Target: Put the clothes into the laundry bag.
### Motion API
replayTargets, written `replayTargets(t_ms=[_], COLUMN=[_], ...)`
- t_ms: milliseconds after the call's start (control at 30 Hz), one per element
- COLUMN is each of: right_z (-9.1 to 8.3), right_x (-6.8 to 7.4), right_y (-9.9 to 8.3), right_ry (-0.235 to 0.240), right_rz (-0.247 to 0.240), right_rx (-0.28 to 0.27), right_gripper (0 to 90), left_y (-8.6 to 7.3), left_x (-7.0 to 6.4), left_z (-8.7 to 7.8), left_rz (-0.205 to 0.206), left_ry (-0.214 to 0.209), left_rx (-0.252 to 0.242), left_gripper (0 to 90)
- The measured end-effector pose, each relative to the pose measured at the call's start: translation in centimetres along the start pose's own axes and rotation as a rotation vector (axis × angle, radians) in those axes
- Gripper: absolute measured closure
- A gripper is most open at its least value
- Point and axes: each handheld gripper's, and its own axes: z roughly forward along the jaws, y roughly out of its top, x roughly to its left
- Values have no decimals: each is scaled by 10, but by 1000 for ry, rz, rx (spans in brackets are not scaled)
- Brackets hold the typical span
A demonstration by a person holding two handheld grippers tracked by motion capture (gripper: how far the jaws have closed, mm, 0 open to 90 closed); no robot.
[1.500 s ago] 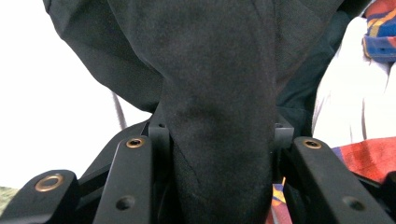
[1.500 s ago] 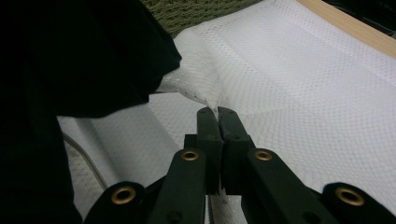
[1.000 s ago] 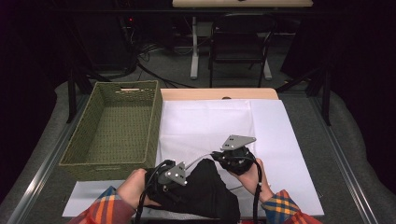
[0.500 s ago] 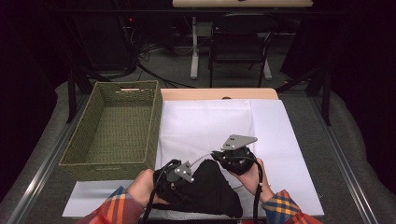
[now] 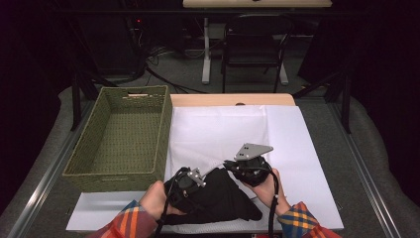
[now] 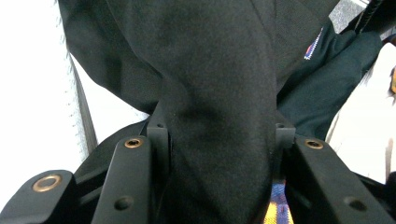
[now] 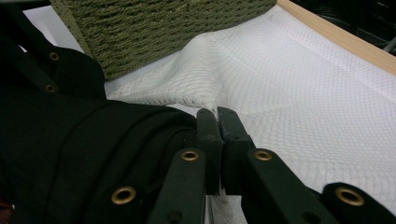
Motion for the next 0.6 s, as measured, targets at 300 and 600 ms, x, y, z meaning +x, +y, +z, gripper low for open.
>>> replayTargets(t_ms=[300,600], right_z=[0,0], right_x=[2,2], right_y=[1,1], right_ry=[3,6], right_rz=[-2,-3], right_rx=[-3,-2], right_gripper=[889,889], left_y=[-2,-8], left_x=[9,18], left_z=[5,15], left_rz=[-112,-212], left_ry=[16,32], left_rx=[-24,-65], left_gripper=[577,562])
